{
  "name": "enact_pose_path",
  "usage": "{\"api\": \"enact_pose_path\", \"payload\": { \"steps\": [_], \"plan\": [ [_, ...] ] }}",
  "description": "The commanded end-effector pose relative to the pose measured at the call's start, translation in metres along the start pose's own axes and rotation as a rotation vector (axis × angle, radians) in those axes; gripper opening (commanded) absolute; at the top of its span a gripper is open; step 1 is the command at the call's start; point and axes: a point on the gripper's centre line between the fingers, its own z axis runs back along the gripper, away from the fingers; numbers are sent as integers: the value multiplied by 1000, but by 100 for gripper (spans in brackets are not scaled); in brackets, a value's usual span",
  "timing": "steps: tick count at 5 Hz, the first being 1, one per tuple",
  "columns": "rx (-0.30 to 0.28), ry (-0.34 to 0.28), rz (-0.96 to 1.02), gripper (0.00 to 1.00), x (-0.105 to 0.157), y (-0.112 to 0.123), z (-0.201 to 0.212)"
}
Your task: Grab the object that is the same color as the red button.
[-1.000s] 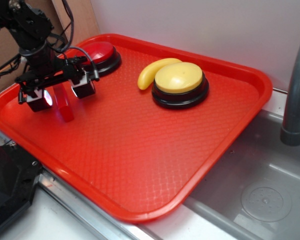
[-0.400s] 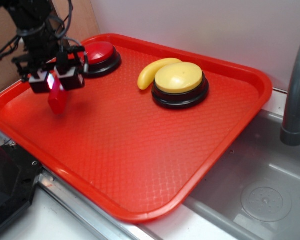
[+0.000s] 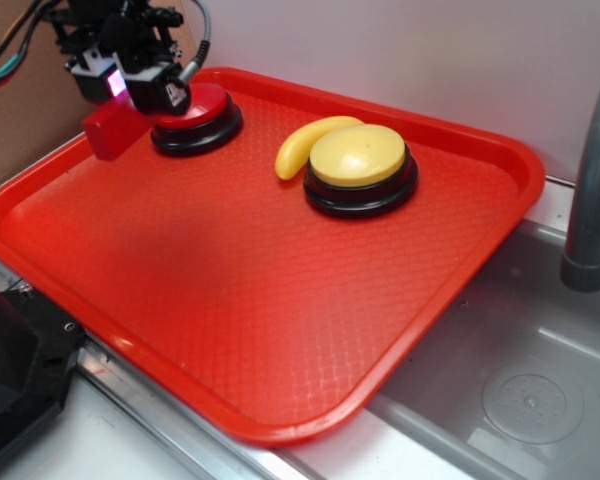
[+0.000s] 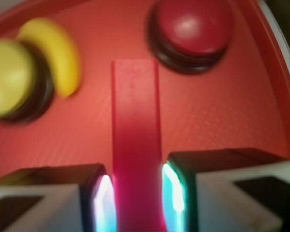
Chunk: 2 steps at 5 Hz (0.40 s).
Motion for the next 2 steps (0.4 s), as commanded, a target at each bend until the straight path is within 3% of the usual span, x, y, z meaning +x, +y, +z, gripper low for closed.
{"api": "enact_pose_path", "payload": {
  "steps": [1, 2],
  "plan": [
    [-74, -47, -256, 0, -12, -42, 51],
    [-96, -52, -181, 0, -10, -34, 45]
  ]
}}
